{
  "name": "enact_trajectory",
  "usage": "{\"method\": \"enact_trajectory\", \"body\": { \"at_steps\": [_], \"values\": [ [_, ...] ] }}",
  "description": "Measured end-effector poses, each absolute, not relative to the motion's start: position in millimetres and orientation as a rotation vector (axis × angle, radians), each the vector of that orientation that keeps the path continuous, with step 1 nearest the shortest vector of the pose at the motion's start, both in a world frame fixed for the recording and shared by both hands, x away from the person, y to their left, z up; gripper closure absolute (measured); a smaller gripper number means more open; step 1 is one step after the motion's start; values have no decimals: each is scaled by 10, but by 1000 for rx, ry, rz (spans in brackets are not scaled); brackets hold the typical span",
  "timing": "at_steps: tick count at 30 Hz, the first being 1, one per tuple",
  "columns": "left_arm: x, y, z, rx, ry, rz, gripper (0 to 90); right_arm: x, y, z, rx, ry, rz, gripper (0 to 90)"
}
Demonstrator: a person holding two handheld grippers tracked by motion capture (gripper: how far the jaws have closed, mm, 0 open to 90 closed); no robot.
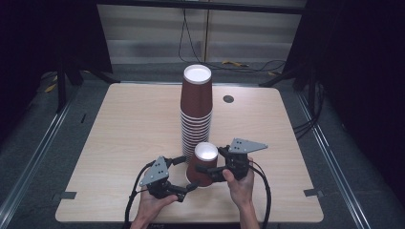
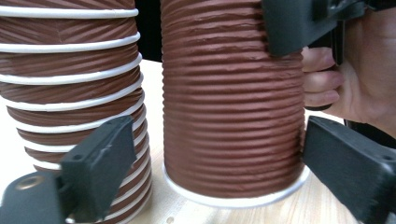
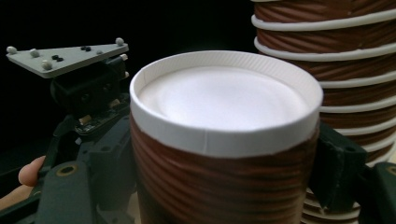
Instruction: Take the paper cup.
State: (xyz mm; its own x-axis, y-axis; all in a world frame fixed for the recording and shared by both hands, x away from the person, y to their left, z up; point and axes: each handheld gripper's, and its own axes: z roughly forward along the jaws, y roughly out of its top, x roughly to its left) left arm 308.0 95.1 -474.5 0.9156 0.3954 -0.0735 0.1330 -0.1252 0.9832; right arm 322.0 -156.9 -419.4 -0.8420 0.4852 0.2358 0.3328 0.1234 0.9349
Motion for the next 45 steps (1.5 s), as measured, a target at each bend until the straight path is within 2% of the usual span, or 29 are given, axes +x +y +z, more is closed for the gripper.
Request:
{"method": "enact_trajectory", "body": {
  "at_steps": [6,10,34,45],
  "values": [
    [3092,925,-4761,1694,410,214,29,3214,-1533,-4226,817,2262,1831,222],
    [3081,885,-4737,1689,412,207,88,3224,-1478,-4252,799,2273,1853,222],
    [3102,864,-4784,1704,382,151,97,3207,-1347,-4250,693,2307,1899,219],
    [3106,908,-4752,1750,381,145,137,3217,-1318,-4270,698,2326,1899,181]
  ]
}}
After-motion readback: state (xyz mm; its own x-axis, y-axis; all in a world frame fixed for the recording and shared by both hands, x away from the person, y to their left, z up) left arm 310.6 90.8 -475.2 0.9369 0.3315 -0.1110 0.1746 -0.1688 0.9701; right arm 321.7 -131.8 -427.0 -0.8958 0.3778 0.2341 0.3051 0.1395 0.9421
